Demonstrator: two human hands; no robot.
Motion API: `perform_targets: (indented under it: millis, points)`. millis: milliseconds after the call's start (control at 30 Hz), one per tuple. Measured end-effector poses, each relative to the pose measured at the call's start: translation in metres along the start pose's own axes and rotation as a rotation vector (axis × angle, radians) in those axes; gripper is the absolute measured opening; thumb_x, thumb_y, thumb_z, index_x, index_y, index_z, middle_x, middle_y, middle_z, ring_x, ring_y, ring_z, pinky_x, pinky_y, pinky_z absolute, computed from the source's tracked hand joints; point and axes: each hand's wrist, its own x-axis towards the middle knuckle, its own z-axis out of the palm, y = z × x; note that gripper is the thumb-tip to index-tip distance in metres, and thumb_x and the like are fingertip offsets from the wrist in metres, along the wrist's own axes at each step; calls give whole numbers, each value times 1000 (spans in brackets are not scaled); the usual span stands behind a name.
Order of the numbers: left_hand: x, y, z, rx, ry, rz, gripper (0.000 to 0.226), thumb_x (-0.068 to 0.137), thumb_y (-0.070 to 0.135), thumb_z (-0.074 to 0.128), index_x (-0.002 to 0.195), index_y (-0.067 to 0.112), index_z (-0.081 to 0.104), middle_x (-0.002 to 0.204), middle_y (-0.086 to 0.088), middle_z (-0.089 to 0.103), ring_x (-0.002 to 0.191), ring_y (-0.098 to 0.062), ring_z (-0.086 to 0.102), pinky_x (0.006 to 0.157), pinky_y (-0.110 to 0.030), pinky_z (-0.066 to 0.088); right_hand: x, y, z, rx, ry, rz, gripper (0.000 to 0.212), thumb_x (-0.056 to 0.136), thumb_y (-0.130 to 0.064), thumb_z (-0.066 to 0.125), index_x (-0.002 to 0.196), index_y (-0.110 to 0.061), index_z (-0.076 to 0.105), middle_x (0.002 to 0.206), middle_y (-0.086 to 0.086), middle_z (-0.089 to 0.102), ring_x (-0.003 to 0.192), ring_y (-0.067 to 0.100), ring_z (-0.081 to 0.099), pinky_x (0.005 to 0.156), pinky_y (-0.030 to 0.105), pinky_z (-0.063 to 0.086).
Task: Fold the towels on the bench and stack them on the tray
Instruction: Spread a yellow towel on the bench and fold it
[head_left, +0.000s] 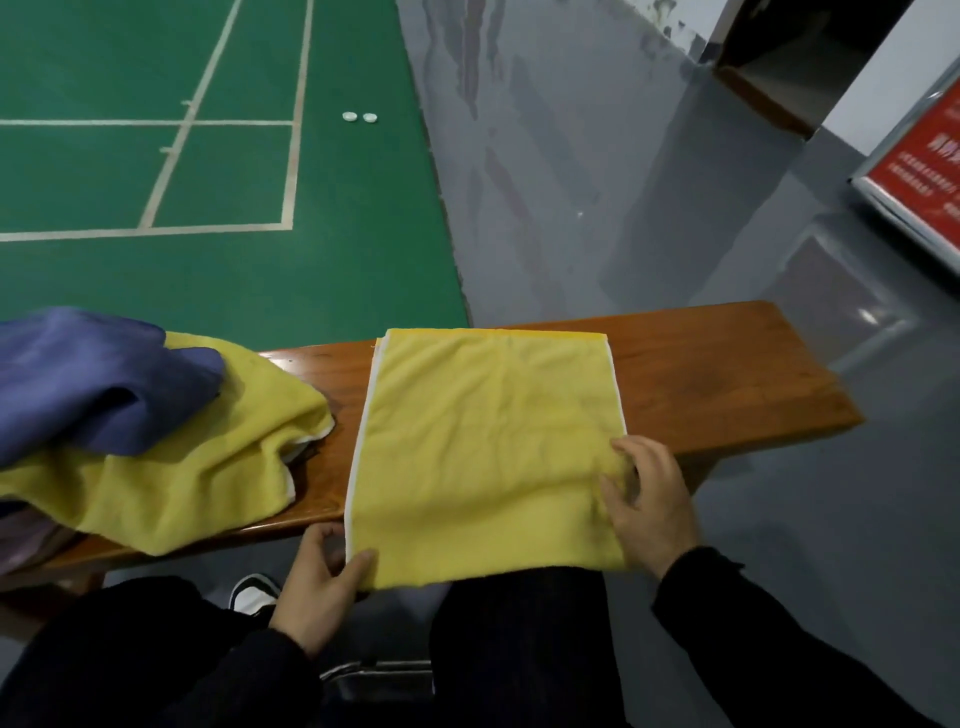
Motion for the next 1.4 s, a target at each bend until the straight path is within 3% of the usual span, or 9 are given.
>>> perform_targets:
  millis: [267,333,433,533,633,767,967,1167,1400]
  points:
    - [-24,24,-1,-170,56,186,31,103,2,52,124,24,46,95,-19,68,63,-31,72,64,-45,62,-100,25,4,-141,-301,-282,77,84,-23,65,155,-30,34,158,1,40,135,18,48,106,34,48]
    - [-26,32,-2,-184,18,205,37,105,4,49,133,28,48,91,-20,71,65,-32,73,62,-40,62,-95,30,8,-161,-205,-285,54,88,-18,61,142,-22,53,136,4,59,115,21,60,92,40,60]
    - [-27,43,-12,-121,3,283,31,100,7,54,106,29,75,97,-14,70,76,-16,66,69,-21,55,-78,20,-5,-174,9,-244,25,94,-21,50,110,-16,68,105,4,68,91,21,60,74,34,55]
    - [-30,59,-27,-159,-87,270,36,77,12,58,101,29,79,93,-3,75,87,-20,64,80,-32,52,-54,-15,-45,-23,129,-29,19,97,-19,52,108,-16,68,99,3,68,89,18,58,71,25,37]
    - [-33,88,-42,-89,-106,466,37,81,17,64,113,35,73,86,2,74,77,-15,62,70,-26,47,-20,-51,-93,199,263,8,15,97,-20,61,106,-24,72,98,-6,71,92,15,66,79,30,50]
    - [-29,156,-63,54,101,772,18,90,57,59,91,43,71,77,0,71,69,-1,60,63,-22,49,35,-95,-153,392,428,-77,21,96,-17,70,94,-38,71,87,-24,72,83,-4,65,78,18,51]
    - [-14,274,-83,71,255,940,19,92,47,58,78,35,63,84,2,51,76,0,51,66,-21,44,119,-155,-224,378,520,-148,16,98,-18,65,111,-12,74,91,-6,69,80,0,62,77,24,53]
    - [-18,329,-92,-80,250,997,30,98,38,59,82,15,69,76,-5,56,72,-18,49,66,-43,45,152,-186,-261,416,602,-157,16,95,-25,69,110,-23,73,93,-7,72,87,7,71,79,26,60]
    - [-5,349,-97,-56,286,917,27,96,29,56,93,5,68,80,-11,59,75,-21,54,76,-64,53,171,-197,-264,327,553,-184,22,100,-17,62,117,-11,74,101,-1,72,79,-14,64,77,10,53]
